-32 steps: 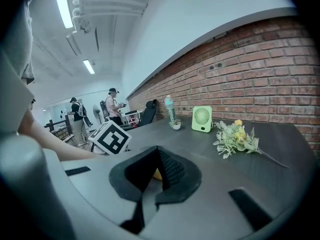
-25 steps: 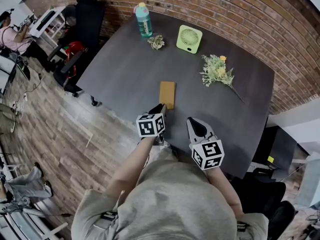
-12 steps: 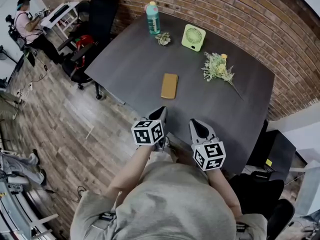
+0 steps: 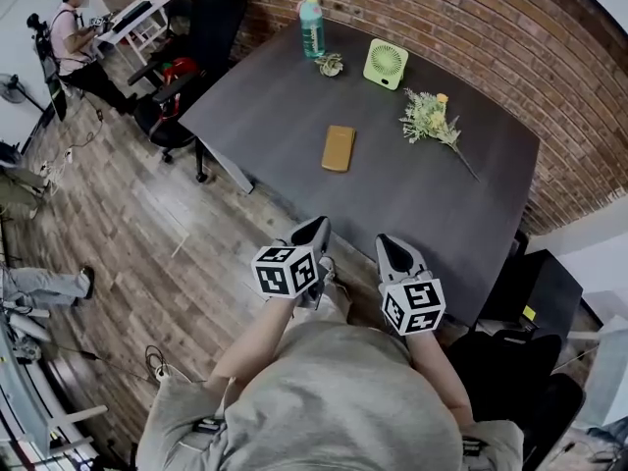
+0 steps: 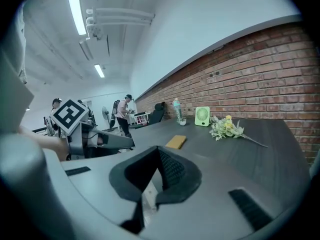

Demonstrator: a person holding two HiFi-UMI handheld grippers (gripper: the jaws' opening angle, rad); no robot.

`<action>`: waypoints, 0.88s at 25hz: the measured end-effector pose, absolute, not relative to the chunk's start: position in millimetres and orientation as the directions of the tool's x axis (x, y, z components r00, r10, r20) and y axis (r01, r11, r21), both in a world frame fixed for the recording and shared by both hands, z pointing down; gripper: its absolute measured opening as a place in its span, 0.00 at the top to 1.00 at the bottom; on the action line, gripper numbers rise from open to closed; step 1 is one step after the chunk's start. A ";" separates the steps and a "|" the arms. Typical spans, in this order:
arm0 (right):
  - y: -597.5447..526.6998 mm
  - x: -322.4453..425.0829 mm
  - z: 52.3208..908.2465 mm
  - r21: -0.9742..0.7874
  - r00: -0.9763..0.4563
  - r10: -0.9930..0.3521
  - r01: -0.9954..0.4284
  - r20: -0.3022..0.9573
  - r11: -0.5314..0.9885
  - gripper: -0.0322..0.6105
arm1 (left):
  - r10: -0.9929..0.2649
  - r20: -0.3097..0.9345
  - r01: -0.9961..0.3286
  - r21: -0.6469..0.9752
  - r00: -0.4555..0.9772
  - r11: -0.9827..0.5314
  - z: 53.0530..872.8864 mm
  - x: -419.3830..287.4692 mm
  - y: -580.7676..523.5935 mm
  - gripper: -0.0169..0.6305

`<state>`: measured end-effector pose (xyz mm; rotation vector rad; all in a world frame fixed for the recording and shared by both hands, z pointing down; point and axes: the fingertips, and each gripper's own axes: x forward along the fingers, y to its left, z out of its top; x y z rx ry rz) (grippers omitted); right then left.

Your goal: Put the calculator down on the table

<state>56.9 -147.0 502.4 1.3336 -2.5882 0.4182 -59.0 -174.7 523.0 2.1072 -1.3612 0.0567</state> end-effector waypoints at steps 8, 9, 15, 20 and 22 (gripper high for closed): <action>-103.4 60.6 506.4 -0.161 -0.573 -0.765 -0.819 0.294 0.551 0.95 | -0.818 0.328 -0.831 0.474 0.472 -0.290 518.1 -55.8 -115.8 0.94; -97.9 61.7 508.2 -0.164 -0.572 -0.765 -0.819 0.295 0.549 0.95 | -0.818 0.326 -0.832 0.470 0.473 -0.294 518.7 -54.5 -109.3 0.94; -69.2 68.0 517.0 -0.166 -0.573 -0.762 -0.818 0.302 0.550 0.95 | -0.812 0.318 -0.827 0.463 0.490 -0.318 521.3 -44.4 -78.8 0.94; -57.0 71.0 515.9 -0.155 -0.575 -0.763 -0.817 0.296 0.556 0.95 | -0.809 0.306 -0.821 0.463 0.502 -0.334 519.3 -37.3 -63.9 0.94; -53.8 72.3 515.7 -0.153 -0.576 -0.764 -0.816 0.291 0.557 0.95 | -0.808 0.301 -0.819 0.463 0.506 -0.340 519.2 -34.2 -59.4 0.94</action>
